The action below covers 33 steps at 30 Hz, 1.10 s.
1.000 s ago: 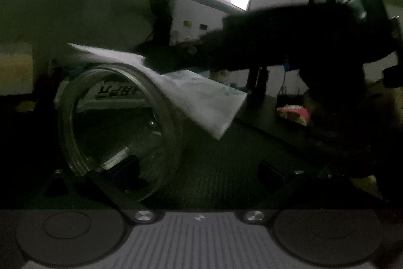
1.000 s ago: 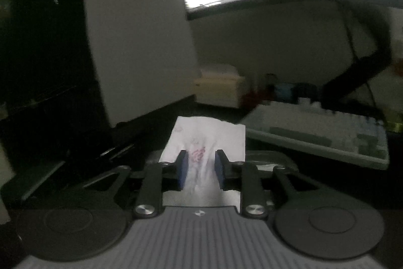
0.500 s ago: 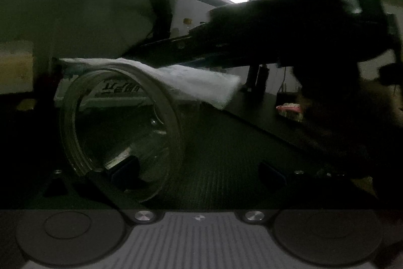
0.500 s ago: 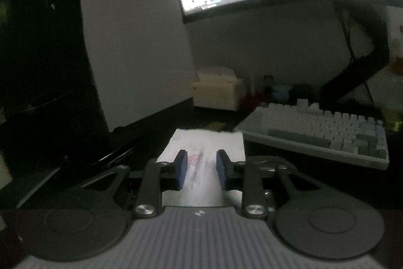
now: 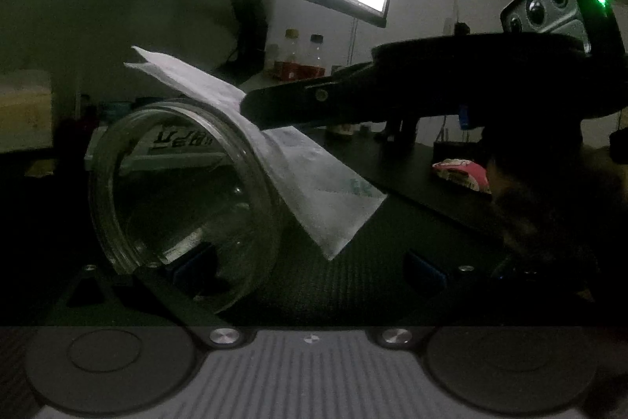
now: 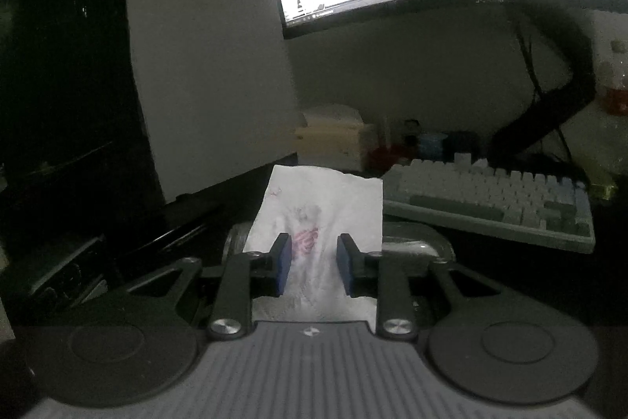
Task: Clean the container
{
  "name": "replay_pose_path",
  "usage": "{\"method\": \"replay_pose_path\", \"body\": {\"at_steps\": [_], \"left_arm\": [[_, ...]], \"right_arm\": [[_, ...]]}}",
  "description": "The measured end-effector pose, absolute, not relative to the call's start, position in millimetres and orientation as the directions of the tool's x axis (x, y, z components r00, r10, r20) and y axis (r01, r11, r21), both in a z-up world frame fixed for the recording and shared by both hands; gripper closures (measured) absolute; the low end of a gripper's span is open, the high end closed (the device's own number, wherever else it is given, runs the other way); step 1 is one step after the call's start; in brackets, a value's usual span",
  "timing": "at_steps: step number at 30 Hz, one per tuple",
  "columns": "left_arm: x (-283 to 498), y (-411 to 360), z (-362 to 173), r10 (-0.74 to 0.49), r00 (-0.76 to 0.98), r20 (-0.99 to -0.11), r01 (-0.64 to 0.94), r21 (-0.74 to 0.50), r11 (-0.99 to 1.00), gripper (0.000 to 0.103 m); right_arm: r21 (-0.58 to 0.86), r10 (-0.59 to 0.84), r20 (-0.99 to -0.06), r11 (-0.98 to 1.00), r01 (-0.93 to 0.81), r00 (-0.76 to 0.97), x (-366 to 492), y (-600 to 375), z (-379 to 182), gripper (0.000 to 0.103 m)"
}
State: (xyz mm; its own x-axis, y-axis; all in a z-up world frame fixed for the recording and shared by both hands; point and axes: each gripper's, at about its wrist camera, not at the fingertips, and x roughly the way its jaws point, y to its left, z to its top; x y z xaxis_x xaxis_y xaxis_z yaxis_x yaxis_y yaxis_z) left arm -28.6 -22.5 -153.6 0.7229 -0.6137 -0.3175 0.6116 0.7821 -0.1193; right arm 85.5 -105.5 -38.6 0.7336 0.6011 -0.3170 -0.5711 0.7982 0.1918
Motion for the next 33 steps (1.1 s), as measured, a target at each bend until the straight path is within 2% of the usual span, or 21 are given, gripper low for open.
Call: {"method": "replay_pose_path", "body": {"at_steps": [9,14,15,16,20,21,22,23,25,27,30,33], "left_arm": [[-35,-27,-156,-0.605,0.73,-0.318,0.606,-0.107,0.788,0.0],[-40,-36,-158,-0.536,0.784,-0.313,0.545,-0.068,0.836,0.001],[-42,-42,-159,-0.512,0.8,-0.312,0.526,-0.045,0.849,0.005],[-45,-47,-159,-0.493,0.814,-0.307,0.514,-0.016,0.858,0.017],[-58,-68,-162,-0.422,0.868,-0.261,0.47,0.158,0.869,0.044],[-60,-71,-162,-0.405,0.881,-0.244,0.454,0.197,0.869,0.055],[-61,-71,-164,-0.396,0.889,-0.231,0.443,0.214,0.871,0.064],[-62,-67,-165,-0.397,0.891,-0.221,0.441,0.206,0.874,0.069],[-60,-58,-165,-0.413,0.888,-0.205,0.446,0.163,0.88,0.089],[-58,-42,-165,-0.462,0.863,-0.205,0.482,0.061,0.874,0.095],[-58,-23,-164,-0.54,0.822,-0.182,0.535,-0.084,0.841,0.095],[-64,-14,-163,-0.57,0.804,-0.169,0.56,-0.106,0.822,0.096]], "right_arm": [[0.208,0.491,-0.327,0.871,-0.445,0.808,103,-111,-38,0.071],[0.203,0.573,-0.323,0.819,-0.536,0.753,89,-104,-38,0.069],[0.202,0.572,-0.329,0.82,-0.535,0.752,89,-105,-38,0.069],[0.209,0.571,-0.336,0.821,-0.532,0.749,91,-106,-38,0.069],[0.257,0.592,-0.342,0.806,-0.533,0.73,93,-114,-38,0.069],[0.263,0.596,-0.339,0.803,-0.535,0.728,93,-116,-39,0.069],[0.267,0.6,-0.336,0.8,-0.537,0.726,93,-117,-39,0.07],[0.275,0.602,-0.334,0.798,-0.536,0.725,93,-118,-40,0.071],[0.291,0.608,-0.33,0.793,-0.535,0.722,93,-120,-40,0.072],[0.303,0.615,-0.328,0.788,-0.537,0.717,91,-122,-41,0.073],[0.32,0.63,-0.327,0.775,-0.545,0.705,89,-122,-42,0.073],[0.315,0.633,-0.326,0.773,-0.551,0.702,81,-121,-41,0.073]]}}
